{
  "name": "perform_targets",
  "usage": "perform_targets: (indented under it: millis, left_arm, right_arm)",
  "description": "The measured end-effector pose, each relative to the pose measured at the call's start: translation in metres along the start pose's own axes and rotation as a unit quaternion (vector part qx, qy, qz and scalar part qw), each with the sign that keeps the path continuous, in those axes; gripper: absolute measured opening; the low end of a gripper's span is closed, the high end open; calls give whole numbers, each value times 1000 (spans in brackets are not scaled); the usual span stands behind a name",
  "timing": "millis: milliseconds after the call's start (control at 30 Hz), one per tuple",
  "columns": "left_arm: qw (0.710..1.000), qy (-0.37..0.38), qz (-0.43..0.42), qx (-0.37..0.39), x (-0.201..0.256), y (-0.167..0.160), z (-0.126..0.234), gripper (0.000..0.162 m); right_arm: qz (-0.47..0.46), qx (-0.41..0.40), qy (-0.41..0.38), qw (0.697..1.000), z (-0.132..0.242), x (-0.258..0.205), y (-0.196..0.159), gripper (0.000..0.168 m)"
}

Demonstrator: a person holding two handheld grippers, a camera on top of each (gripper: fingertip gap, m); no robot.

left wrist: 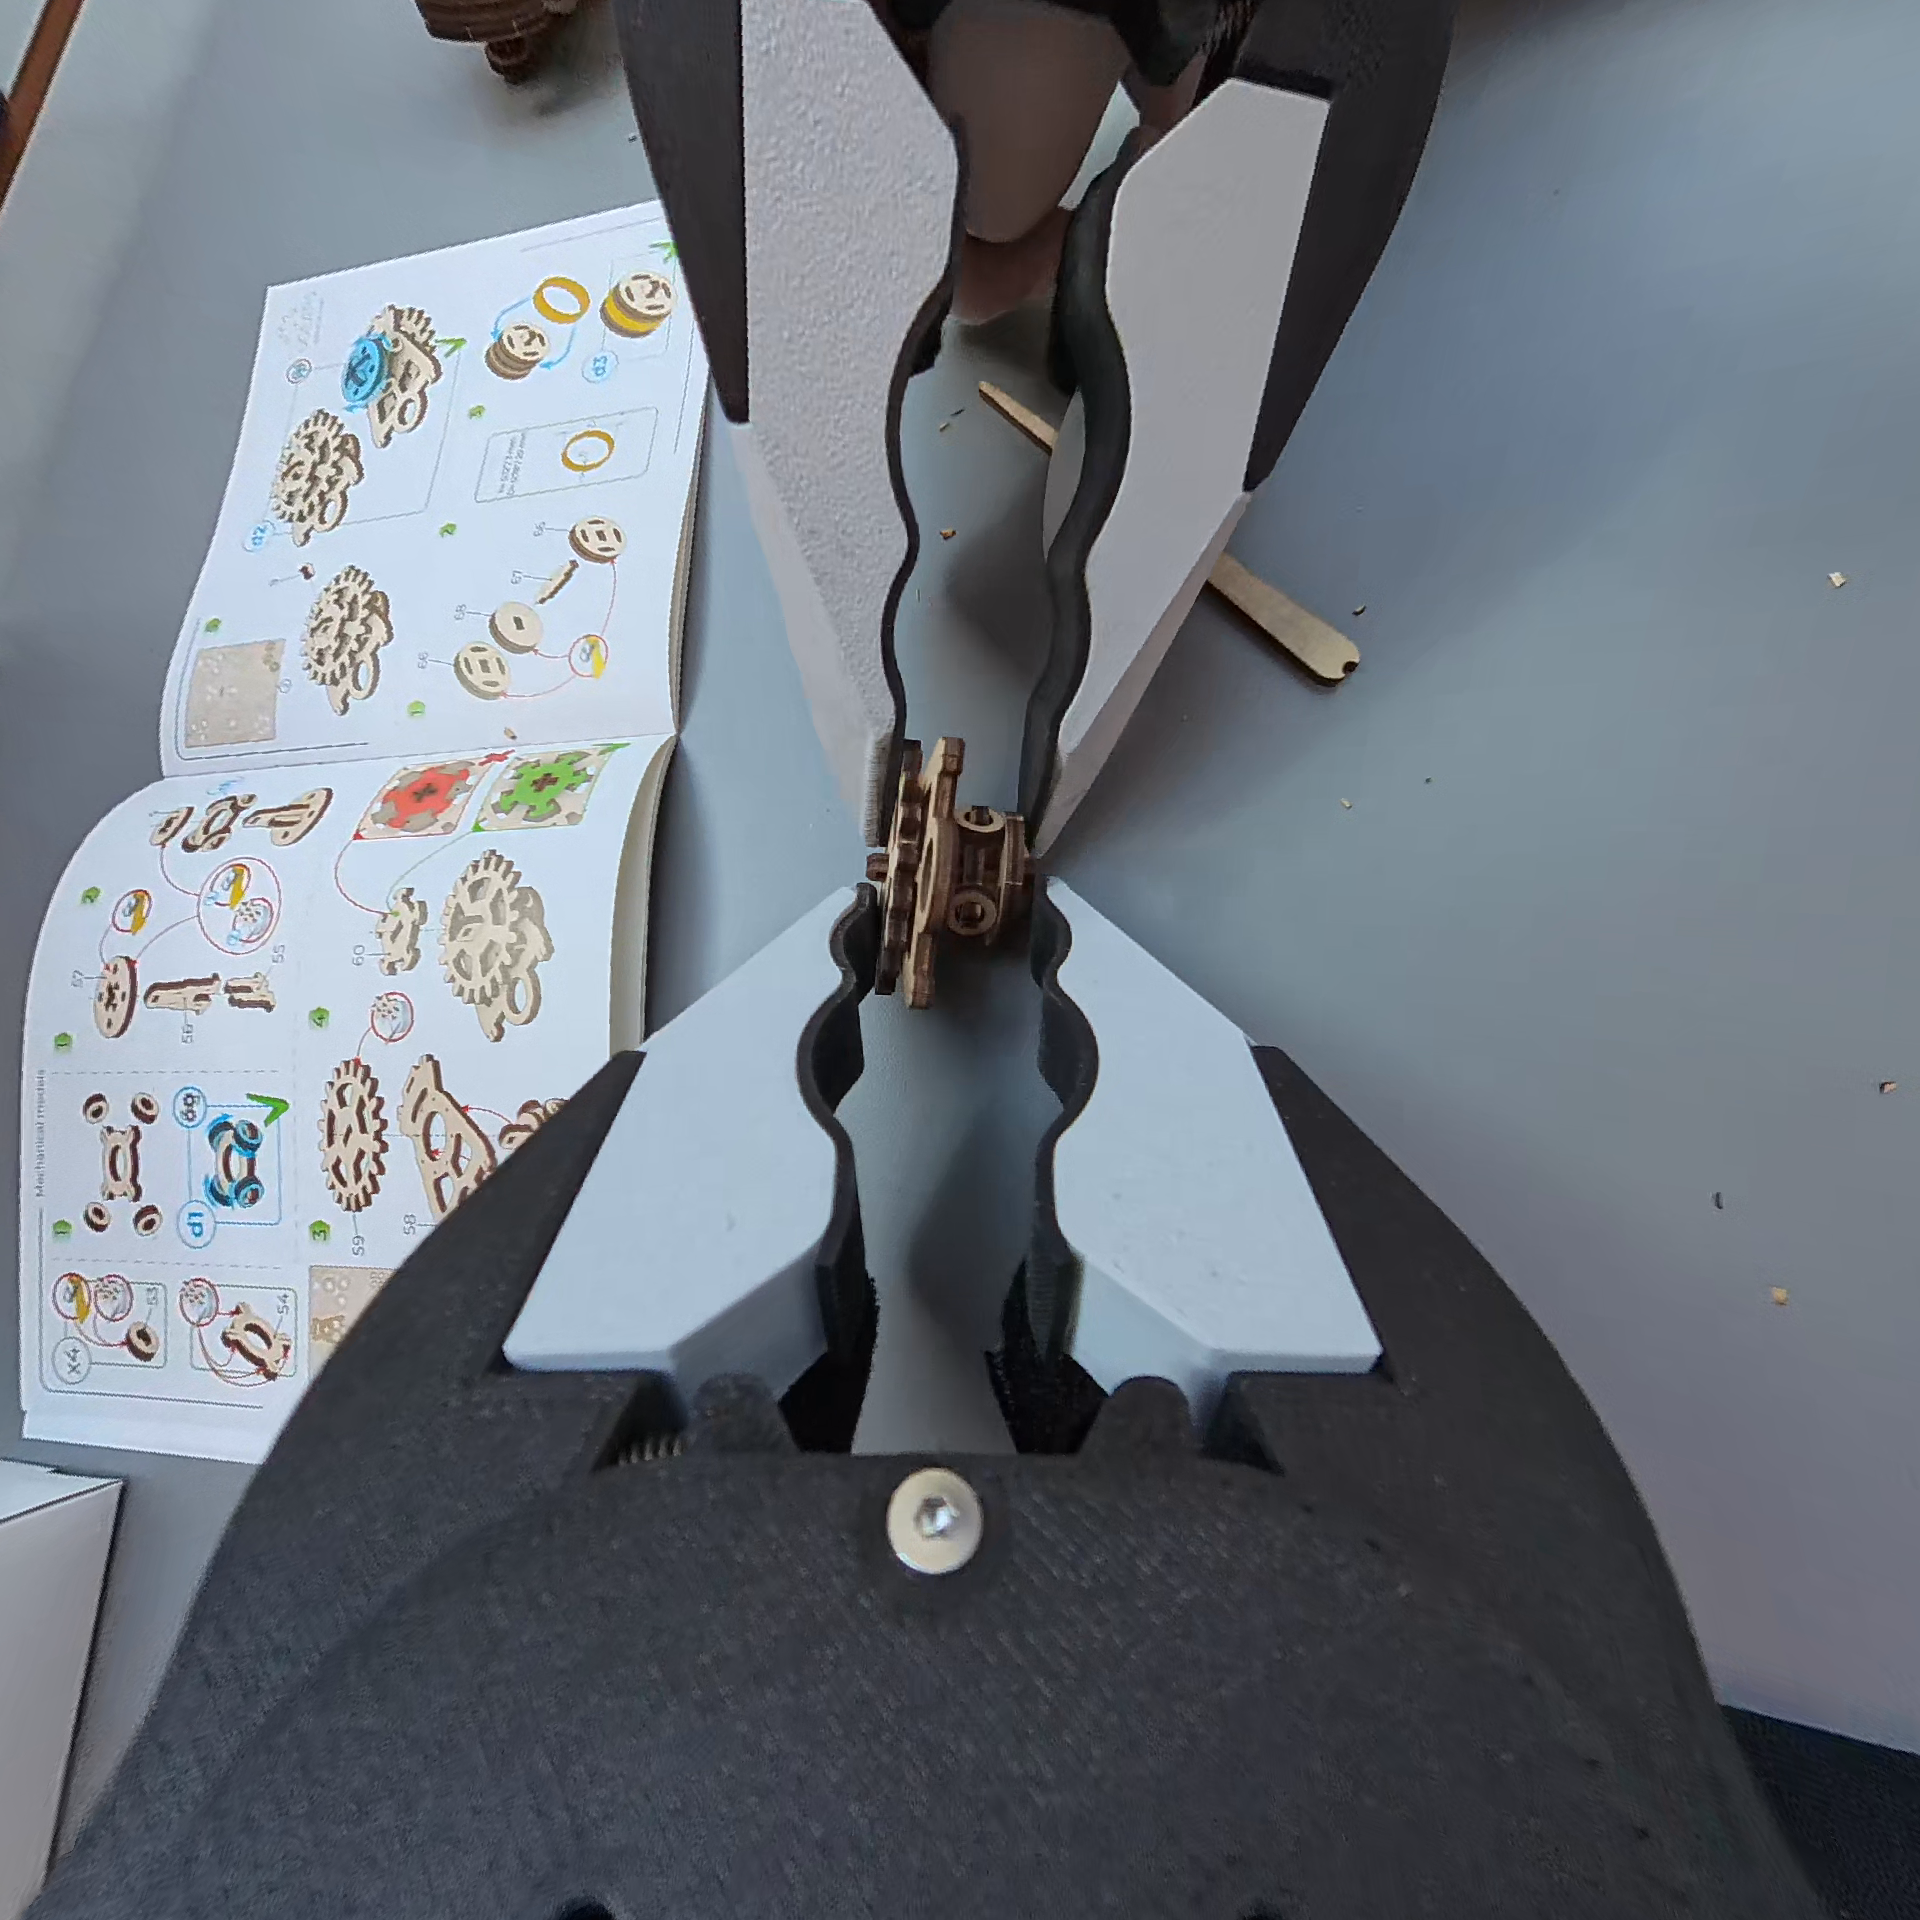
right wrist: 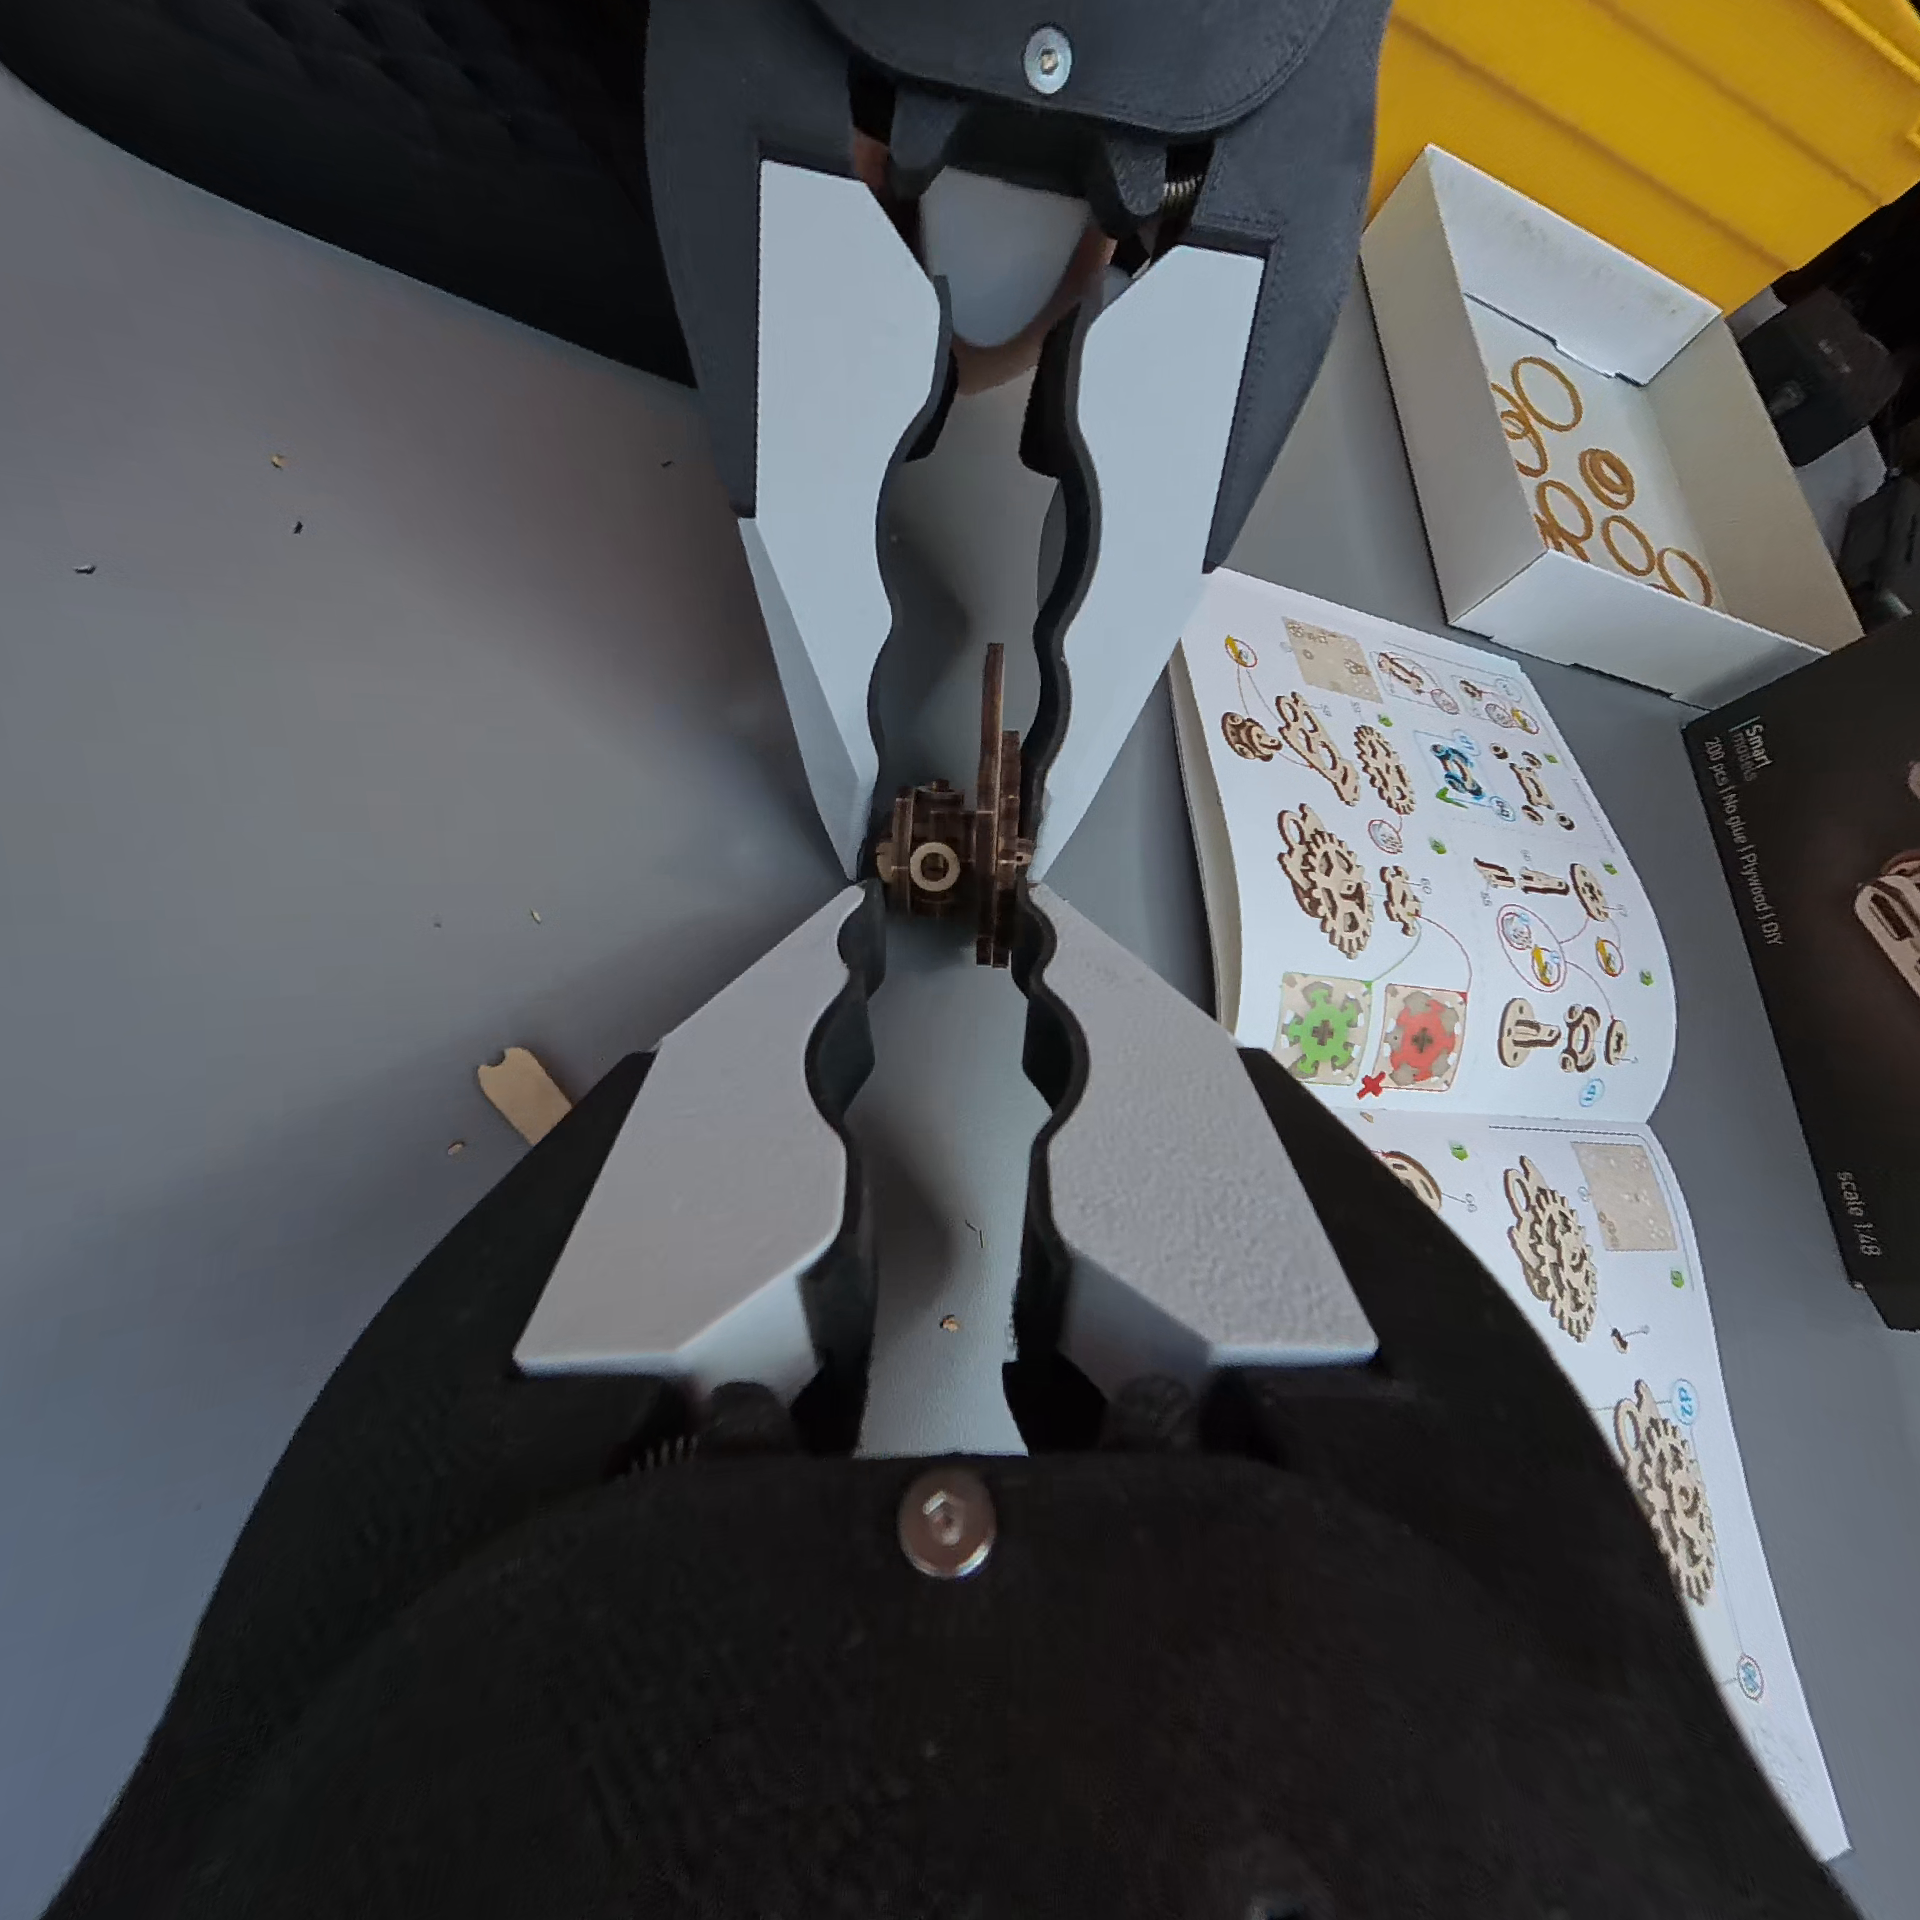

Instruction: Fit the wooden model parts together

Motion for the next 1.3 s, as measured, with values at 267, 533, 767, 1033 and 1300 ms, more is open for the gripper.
perform_targets:
  millis: [267,533,767,1033,1300]
  left_arm:
    - [1000,-1,-11,-8,1,-2,1,27]
    - [999,10,-45,-10,6,2,4,29]
    - [996,37,-79,-27,6,3,1,24]
    - [996,38,-75,-27,4,3,1,24]
    - [998,17,-61,-17,6,2,3,24]
  right_arm:
    - [12,-6,-8,1000,-2,-2,1,24]
    - [33,-13,-16,999,0,-3,-1,23]
    - [39,-23,-22,999,-1,-5,0,24]
    - [28,-33,-28,999,-2,-4,1,23]
    - [14,-28,-13,999,-2,-6,2,23]
Point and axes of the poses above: each gripper's, where its closed fingertips meet, z back along the fingers, y out of its top, x = y × z across the jaws, the point moved 4 cm from there along z, back along the fingers, and after that the axes turned 10 degrees about -y, right-handed, at the moved point
